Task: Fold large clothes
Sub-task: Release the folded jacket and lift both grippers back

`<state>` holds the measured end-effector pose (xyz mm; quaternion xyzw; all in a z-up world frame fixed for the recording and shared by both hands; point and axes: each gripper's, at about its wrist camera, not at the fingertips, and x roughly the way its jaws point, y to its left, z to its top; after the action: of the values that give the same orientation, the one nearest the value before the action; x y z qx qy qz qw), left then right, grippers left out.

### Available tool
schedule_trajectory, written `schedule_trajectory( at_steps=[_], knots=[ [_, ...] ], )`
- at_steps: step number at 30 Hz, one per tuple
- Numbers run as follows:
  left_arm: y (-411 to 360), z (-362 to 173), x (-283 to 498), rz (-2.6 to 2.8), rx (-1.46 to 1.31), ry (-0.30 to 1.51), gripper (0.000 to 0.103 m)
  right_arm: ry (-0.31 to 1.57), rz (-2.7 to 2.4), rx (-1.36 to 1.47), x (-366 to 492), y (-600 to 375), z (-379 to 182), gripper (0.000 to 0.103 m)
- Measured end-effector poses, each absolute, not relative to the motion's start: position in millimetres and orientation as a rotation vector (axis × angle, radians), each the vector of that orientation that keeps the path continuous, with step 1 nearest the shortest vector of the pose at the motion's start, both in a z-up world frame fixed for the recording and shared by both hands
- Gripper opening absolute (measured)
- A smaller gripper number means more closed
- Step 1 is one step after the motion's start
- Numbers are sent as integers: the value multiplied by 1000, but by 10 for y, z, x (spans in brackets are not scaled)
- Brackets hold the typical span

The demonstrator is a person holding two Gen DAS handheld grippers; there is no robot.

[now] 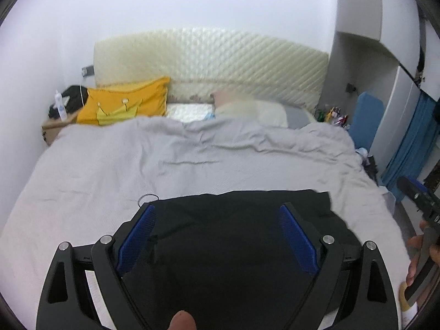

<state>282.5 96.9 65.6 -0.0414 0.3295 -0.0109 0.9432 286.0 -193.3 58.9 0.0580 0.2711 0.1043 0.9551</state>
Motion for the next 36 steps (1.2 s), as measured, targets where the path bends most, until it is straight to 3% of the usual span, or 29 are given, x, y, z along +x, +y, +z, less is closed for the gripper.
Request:
schedule_trajectory(
  at_steps=[6, 13, 23, 36],
  knots=[
    [605, 1394, 1914, -34, 16, 555, 92, 448, 237, 134, 2152, -1933, 1405, 103],
    [276, 1586, 1051, -97, 58, 471, 92, 361, 278, 128, 1392, -1893, 1696, 103],
    [132, 1302, 270, -84, 70, 378, 92, 329, 305, 138, 690, -1857, 1397, 103],
    [298, 693, 211, -16, 17, 442, 92, 370, 262, 170, 190, -1839, 773, 103]
  ],
)
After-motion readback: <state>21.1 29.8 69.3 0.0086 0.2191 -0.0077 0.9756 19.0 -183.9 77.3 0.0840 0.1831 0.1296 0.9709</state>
